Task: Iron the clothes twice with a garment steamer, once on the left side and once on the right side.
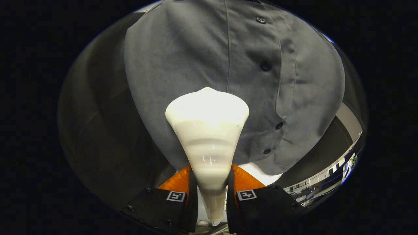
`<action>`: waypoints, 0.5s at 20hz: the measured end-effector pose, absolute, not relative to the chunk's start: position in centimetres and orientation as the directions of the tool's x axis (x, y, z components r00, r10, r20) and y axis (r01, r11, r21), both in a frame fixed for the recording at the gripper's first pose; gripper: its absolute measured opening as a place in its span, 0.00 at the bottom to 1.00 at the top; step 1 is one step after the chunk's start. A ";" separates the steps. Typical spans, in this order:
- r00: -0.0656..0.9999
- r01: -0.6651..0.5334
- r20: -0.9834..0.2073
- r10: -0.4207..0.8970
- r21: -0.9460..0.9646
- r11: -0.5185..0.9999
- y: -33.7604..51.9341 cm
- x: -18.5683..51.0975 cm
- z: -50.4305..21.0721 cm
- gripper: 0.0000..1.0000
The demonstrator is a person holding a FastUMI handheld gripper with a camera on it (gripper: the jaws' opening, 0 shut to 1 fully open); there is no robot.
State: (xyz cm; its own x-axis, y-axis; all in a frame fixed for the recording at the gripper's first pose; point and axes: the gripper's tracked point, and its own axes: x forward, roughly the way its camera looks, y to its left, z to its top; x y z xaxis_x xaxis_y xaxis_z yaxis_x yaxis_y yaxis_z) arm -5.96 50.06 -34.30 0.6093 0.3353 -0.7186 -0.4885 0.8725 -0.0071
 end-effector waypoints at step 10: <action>0.541 -0.492 -0.786 0.300 -0.006 0.871 49.4 -8.4 -39.4 0.43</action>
